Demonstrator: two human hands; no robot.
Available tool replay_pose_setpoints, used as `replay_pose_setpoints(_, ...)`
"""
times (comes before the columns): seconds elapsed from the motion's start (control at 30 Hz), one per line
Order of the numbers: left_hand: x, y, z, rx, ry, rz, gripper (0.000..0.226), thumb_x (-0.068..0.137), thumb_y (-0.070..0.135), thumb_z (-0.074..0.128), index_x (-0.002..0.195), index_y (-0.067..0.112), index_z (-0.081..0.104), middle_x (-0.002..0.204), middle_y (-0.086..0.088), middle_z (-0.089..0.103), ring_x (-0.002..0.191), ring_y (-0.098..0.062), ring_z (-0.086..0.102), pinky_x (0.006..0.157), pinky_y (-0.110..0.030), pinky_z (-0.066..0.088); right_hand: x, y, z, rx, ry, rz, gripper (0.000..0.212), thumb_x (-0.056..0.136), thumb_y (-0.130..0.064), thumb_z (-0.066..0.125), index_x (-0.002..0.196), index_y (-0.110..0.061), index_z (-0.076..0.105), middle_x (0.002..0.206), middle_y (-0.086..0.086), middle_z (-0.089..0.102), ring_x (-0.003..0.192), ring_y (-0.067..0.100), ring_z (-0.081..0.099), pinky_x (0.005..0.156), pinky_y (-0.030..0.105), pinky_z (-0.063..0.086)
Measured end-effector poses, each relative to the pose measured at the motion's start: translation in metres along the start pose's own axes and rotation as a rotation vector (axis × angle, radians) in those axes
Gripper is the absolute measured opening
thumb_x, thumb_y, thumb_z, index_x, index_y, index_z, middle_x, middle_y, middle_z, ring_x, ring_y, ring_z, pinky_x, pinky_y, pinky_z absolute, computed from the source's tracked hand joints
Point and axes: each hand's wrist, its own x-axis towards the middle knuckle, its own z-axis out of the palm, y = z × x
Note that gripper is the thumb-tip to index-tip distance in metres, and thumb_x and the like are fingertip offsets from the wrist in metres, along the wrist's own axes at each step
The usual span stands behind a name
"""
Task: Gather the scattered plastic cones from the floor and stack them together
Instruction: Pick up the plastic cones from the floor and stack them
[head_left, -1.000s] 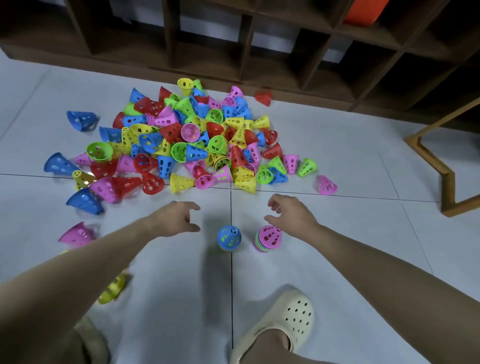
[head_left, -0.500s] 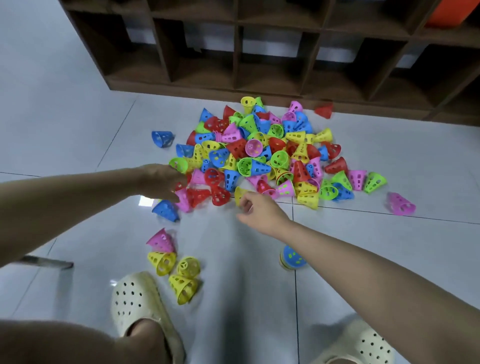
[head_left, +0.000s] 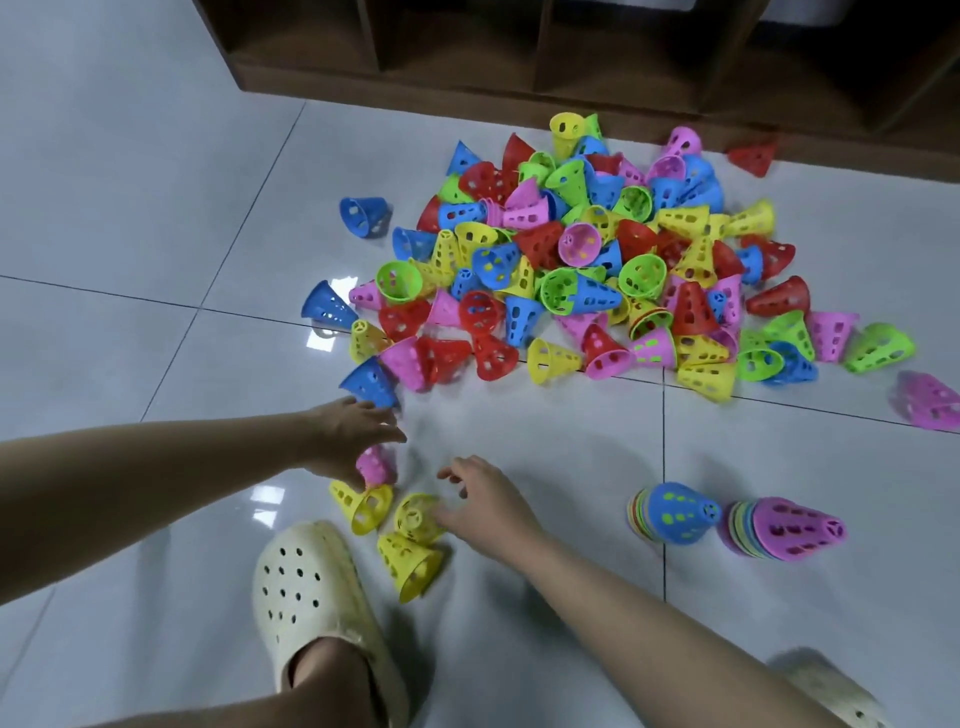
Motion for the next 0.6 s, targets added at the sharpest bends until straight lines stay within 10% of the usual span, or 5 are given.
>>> replay_pose_setpoints(0.33, 0.018, -0.021, 0.042, -0.002, -0.098, -0.019, 0.099, 0.069, 0.06, 0.079, 0.15, 0.029, 0.031, 0.13, 0.003, 0.051, 0.116, -0.019, 0.053, 0.097, -0.032, 0.045, 0.029, 0.018, 0.041, -0.278, -0.143, -0.198, 0.05, 0.085, -0.042, 0.069, 0.132, -0.028, 0.059, 0.13, 0.001, 0.053, 0.121, 0.026, 0.051, 0.095, 0.04, 0.049)
replay_pose_setpoints(0.6, 0.03, -0.026, 0.044, -0.291, -0.042, -0.12, 0.075, 0.07, 0.072, 0.073, 0.13, 0.032, 0.054, 0.112, 0.008, 0.06, 0.101, -0.016, 0.06, 0.084, -0.03, 0.051, 0.029, 0.038, 0.004, -0.069, 0.066, -0.169, 0.044, 0.081, -0.048, 0.073, 0.119, -0.026, 0.065, 0.118, -0.008, 0.059, 0.109, 0.015, 0.06, 0.087, 0.032, 0.05)
